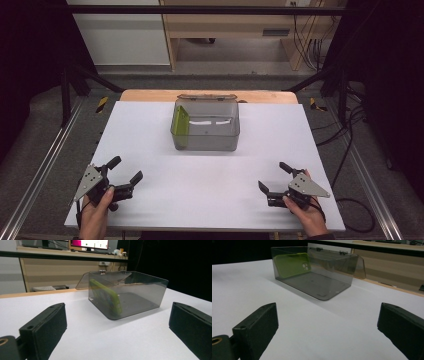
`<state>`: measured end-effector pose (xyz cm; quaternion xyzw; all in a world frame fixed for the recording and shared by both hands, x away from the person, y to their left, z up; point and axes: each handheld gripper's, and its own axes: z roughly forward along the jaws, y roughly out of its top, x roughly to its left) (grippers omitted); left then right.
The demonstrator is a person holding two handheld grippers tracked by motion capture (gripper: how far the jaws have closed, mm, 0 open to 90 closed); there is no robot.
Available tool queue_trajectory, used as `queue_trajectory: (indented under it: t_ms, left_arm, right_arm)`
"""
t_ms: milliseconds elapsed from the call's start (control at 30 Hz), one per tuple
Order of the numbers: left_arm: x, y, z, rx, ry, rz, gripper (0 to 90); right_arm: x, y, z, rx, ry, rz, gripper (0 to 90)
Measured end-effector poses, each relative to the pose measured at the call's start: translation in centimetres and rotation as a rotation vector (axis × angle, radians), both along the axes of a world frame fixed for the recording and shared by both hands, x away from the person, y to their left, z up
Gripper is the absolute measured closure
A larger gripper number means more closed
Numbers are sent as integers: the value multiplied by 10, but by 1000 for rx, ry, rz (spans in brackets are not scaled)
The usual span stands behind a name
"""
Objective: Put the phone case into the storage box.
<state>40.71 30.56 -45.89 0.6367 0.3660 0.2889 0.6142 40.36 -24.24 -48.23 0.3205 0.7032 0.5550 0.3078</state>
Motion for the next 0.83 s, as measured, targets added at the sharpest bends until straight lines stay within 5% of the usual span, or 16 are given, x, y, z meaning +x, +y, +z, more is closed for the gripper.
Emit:
queue_trajectory:
  t_ms: [233,500,833]
  left_arm:
    - [0,7,-4,-46,16,12,11]
    - [-8,13,-8,-24,7,9,11]
    - [-12,10,-4,8,-62,7,12]
  right_arm:
    - [-3,-17,-3,11,10,-36,38]
    - [-4,-27,-5,41,21,-67,37]
    - [-4,-23,0,51,2,-94,40]
